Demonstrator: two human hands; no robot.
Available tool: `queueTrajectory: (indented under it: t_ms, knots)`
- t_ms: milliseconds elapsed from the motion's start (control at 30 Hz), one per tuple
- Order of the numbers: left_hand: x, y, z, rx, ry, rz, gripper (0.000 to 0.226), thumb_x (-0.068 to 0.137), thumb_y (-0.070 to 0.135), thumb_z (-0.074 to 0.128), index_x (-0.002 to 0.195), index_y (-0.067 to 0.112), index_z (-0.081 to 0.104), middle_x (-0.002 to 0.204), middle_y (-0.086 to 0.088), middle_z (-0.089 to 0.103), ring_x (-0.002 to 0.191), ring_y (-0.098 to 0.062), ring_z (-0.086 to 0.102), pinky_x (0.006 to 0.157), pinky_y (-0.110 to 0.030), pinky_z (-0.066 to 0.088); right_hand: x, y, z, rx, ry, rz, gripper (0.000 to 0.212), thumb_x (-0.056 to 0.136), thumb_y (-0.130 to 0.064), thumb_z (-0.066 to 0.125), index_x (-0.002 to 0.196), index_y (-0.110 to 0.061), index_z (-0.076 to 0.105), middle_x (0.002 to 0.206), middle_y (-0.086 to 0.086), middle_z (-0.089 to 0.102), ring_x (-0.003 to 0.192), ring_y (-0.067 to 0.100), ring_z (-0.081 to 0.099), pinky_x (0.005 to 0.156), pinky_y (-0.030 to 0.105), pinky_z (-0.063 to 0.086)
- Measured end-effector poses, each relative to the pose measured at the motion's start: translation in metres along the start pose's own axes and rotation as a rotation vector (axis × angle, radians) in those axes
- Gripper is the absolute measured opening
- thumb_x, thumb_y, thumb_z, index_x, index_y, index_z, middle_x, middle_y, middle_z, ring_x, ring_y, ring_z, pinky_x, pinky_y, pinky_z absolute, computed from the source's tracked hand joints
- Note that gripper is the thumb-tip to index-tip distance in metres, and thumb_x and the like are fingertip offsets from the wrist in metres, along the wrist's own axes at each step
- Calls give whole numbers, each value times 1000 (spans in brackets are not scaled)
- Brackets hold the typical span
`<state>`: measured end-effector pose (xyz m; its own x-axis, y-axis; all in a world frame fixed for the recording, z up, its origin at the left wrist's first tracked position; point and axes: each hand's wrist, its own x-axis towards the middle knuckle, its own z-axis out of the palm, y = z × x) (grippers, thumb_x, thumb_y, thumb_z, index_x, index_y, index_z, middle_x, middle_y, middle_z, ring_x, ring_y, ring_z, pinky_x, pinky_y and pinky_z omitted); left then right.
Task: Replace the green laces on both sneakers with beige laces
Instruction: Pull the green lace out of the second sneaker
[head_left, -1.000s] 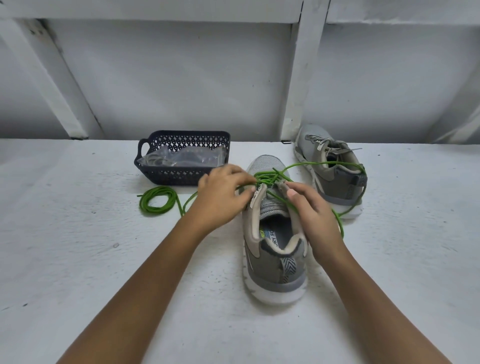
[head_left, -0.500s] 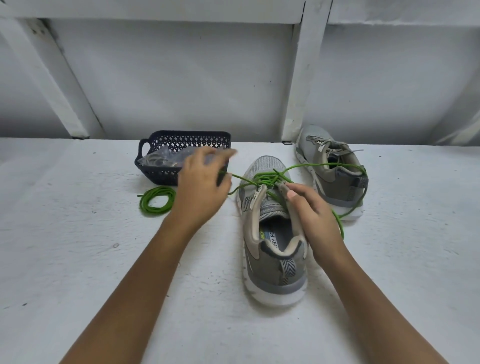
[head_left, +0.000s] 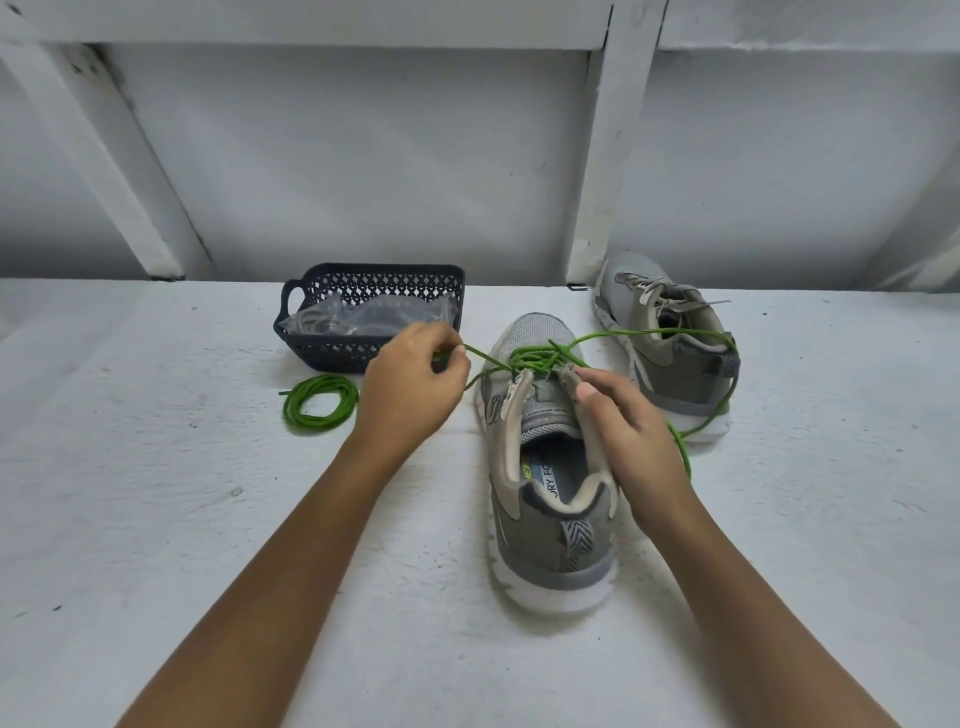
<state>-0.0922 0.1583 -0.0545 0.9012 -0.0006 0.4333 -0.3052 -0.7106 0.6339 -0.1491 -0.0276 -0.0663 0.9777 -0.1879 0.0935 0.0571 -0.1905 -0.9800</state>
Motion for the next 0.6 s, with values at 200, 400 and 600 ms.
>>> queueTrajectory:
  t_ms: [200, 400, 600]
  knots:
    - [-4, -8, -21, -49, 26, -92, 11, 85, 9, 52, 75, 7, 54, 72, -1, 53, 64, -15, 46, 58, -27, 36, 1, 1, -1, -36, -5, 2, 18, 93, -25, 55, 107, -29, 64, 106, -14, 64, 91, -13, 55, 74, -1, 39]
    - [-20, -6, -41, -114, -135, -89, 21, 88, 13, 56, 70, 7, 61, 72, 0, 60, 59, -1, 47, 56, -11, 35, -1, -12, -14, -381, -135, -53, 36, 96, -43, 41, 127, -34, 56, 123, -13, 61, 116, 4, 53, 95, 22, 39]
    - [-20, 3, -46, -57, -226, -114, 24, 91, 42, 50, 74, 26, 58, 77, 12, 63, 75, -1, 57, 65, -23, 43, 3, -56, -29, -1077, -221, -41, 42, 95, -53, 34, 110, -27, 63, 101, 6, 68, 98, 27, 60, 76, 32, 46]
